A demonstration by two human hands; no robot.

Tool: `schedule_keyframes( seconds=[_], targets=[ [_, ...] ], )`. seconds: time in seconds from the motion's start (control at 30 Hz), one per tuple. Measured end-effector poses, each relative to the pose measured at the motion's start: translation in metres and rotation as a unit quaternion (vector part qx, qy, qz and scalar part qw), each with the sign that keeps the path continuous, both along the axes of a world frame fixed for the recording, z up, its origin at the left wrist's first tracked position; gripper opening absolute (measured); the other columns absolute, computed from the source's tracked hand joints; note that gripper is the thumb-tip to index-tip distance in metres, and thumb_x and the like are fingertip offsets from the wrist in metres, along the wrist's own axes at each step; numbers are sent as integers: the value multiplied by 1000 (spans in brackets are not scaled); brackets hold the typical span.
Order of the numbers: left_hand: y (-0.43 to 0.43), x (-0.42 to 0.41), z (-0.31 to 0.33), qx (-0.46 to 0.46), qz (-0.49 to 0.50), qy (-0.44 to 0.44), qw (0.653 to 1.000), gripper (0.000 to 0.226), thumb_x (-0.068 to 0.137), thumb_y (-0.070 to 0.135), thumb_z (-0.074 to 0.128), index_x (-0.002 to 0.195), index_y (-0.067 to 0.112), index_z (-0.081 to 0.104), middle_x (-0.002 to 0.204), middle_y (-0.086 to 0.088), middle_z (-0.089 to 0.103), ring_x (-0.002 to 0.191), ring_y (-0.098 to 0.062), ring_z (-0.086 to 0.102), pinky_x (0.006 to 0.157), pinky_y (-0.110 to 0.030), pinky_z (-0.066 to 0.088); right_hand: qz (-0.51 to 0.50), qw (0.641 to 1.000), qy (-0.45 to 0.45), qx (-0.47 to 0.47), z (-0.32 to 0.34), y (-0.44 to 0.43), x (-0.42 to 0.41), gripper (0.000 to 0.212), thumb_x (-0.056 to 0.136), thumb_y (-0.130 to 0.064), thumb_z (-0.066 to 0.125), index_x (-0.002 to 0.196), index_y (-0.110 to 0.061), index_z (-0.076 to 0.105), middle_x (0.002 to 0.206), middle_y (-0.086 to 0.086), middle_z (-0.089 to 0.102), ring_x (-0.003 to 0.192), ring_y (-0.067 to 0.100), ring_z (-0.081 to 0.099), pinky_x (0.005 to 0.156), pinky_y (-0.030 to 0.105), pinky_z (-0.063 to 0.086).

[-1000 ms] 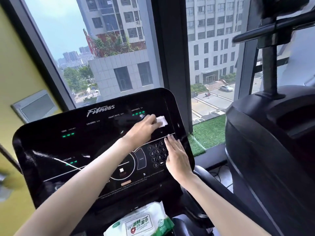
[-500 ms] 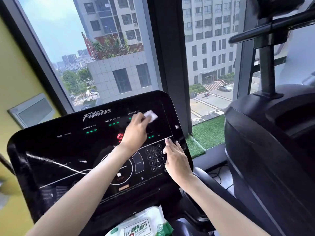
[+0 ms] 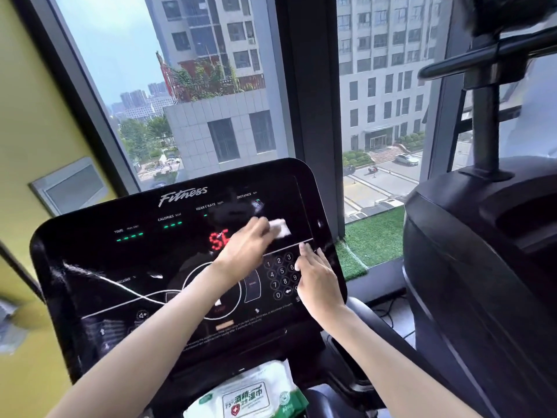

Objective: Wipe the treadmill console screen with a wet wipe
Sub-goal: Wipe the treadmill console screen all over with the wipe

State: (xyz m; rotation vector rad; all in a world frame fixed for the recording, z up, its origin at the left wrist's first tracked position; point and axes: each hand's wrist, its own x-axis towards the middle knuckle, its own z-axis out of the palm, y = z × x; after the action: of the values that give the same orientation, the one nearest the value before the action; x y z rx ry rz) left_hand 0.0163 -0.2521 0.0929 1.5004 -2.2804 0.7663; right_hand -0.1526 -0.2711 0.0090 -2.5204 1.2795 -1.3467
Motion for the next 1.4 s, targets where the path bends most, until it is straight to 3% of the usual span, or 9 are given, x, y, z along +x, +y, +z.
schedule_keyframes(
  seconds=[0.17, 0.4, 0.6, 0.73, 0.8, 1.0, 1.13, 1.2, 1.4],
  targets=[
    [-6, -6, 10, -184, 225, 336, 896, 66, 65, -25, 45, 125, 0, 52, 96, -20, 48, 87, -33, 45, 67, -30, 41, -1, 1000, -6, 8, -1, 2, 3, 36, 47, 15, 79, 75, -2, 63, 116, 23, 63, 112, 31, 60, 98, 50, 42],
    [10, -29, -34, -34, 94, 139, 985, 71, 59, -19, 58, 127, 1, 50, 101, -14, 49, 86, -29, 47, 53, -35, 52, 14, 999, 0, 38, -8, 4, 6, 33, 60, 13, 74, 87, -3, 63, 132, 26, 49, 127, 31, 47, 110, 43, 28],
    [14, -8, -26, -296, 291, 498, 762, 51, 71, -24, 45, 114, -2, 58, 91, -22, 47, 83, -32, 44, 73, -29, 37, 16, 999, -1, 39, -7, 9, 9, 63, 66, 17, 61, 126, -2, 50, 144, 25, 36, 137, 31, 31, 114, 40, 17],
    [10, -51, -43, -89, 156, 247, 952, 60, 62, -20, 55, 118, 3, 55, 95, -13, 49, 83, -26, 42, 53, -38, 50, 7, 999, -1, 35, -7, 13, 16, 70, 70, 14, 57, 135, -4, 40, 145, 26, 33, 139, 33, 26, 115, 46, 20],
    [12, -37, -45, -62, 118, 205, 970, 63, 61, -19, 58, 120, 4, 55, 95, -14, 50, 84, -25, 43, 50, -36, 51, 13, 999, 2, 34, -6, 14, 15, 69, 72, 13, 55, 137, -4, 39, 148, 24, 29, 141, 31, 20, 115, 46, 17],
    [29, -4, -42, -292, 318, 503, 749, 45, 79, -19, 46, 116, 3, 59, 93, -13, 44, 82, -28, 46, 72, -38, 47, 105, 994, -7, 7, -5, 12, 20, 72, 63, 24, 50, 131, 0, 45, 145, 19, 37, 139, 26, 27, 114, 44, 18],
    [29, -31, -62, -130, 169, 209, 954, 55, 69, -10, 63, 121, 6, 54, 96, -8, 46, 81, -23, 41, 50, -35, 50, 128, 992, 13, 2, -8, 14, 23, 61, 67, 22, 50, 125, 2, 50, 144, 19, 39, 139, 24, 28, 115, 42, 16],
    [34, -12, -61, -109, 149, 165, 969, 61, 66, -12, 65, 123, 7, 53, 97, -7, 44, 83, -23, 41, 50, -33, 49, 128, 992, 7, 0, -9, 13, 24, 58, 68, 22, 50, 122, 1, 52, 144, 19, 39, 139, 23, 28, 115, 41, 15],
    [41, 10, -41, -280, 331, 468, 770, 47, 77, -21, 42, 116, 1, 57, 91, -13, 44, 81, -27, 43, 76, -38, 47, 121, 993, 1, -3, -11, 13, 29, 61, 65, 24, 48, 120, -2, 52, 146, 21, 36, 140, 26, 26, 116, 41, 13]
  ],
)
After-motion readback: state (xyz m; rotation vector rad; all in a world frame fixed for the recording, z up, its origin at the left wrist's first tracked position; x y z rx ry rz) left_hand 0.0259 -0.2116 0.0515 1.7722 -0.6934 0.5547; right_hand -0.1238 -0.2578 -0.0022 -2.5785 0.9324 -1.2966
